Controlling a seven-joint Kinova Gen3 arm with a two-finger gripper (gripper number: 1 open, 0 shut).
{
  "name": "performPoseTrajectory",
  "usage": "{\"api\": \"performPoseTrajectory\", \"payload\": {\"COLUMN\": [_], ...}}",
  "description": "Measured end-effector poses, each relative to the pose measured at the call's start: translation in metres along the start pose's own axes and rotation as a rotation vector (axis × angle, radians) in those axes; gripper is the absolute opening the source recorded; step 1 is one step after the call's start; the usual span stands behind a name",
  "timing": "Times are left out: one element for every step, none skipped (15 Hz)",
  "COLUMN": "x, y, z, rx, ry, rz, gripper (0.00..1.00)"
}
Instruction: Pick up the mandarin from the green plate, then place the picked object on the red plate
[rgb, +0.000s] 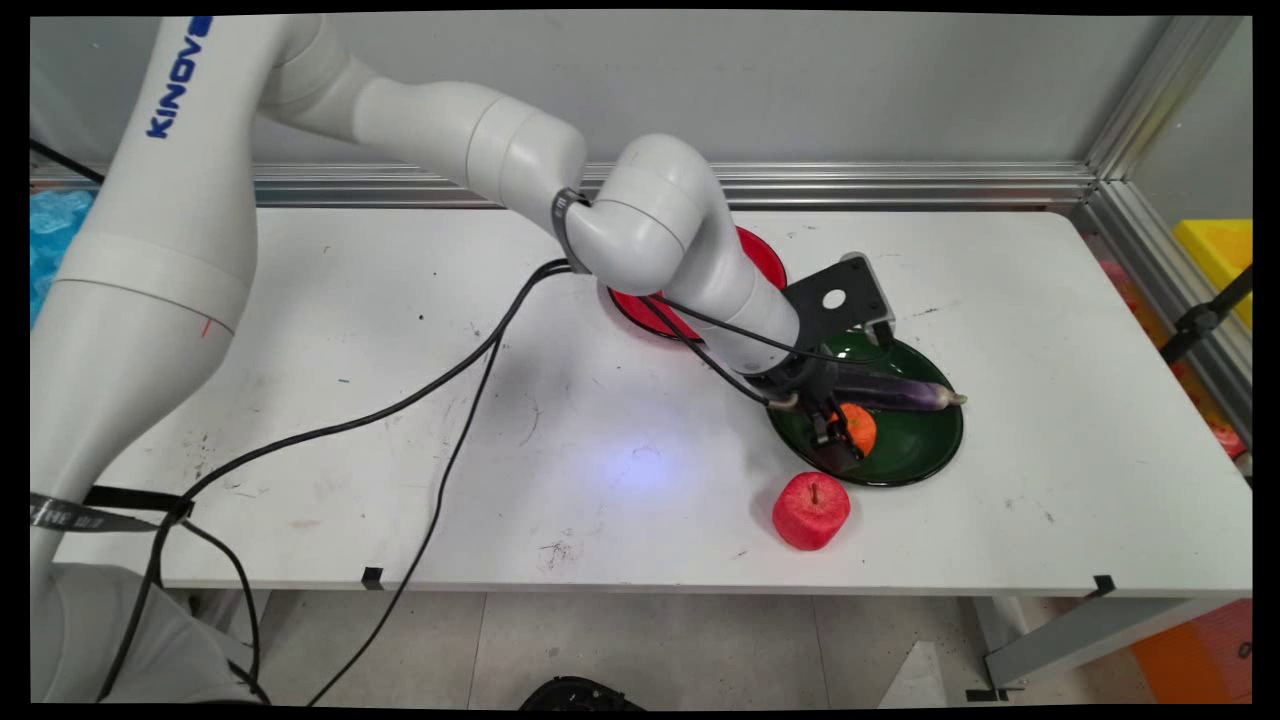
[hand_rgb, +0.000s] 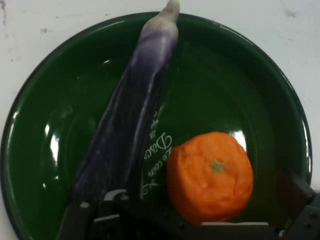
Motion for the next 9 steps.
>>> {"api": "performPoseTrajectory", "payload": {"x": [0.001, 0.001, 0.001, 0.001, 0.001, 0.001, 0.001, 0.001, 0.001], "y": [0.000, 0.000, 0.001, 0.001, 0.001, 0.002, 0.002, 0.002, 0.003], "z": [0.003, 0.005, 0.006, 0.008, 0.009, 0.011, 0.013, 0.014, 0.015], "rx": [-0.001, -0.002, -0.003, -0.005, -0.006, -0.008, -0.009, -0.010, -0.011], "ry": [0.000, 0.000, 0.000, -0.001, -0.001, -0.001, -0.001, -0.001, -0.001], "rz": [-0.009, -0.016, -0.021, -0.029, -0.034, -0.042, -0.047, -0.053, -0.057], "gripper": [1.00, 1.00, 1.00, 1.00, 1.00, 0.00, 0.00, 0.00, 0.00]}}
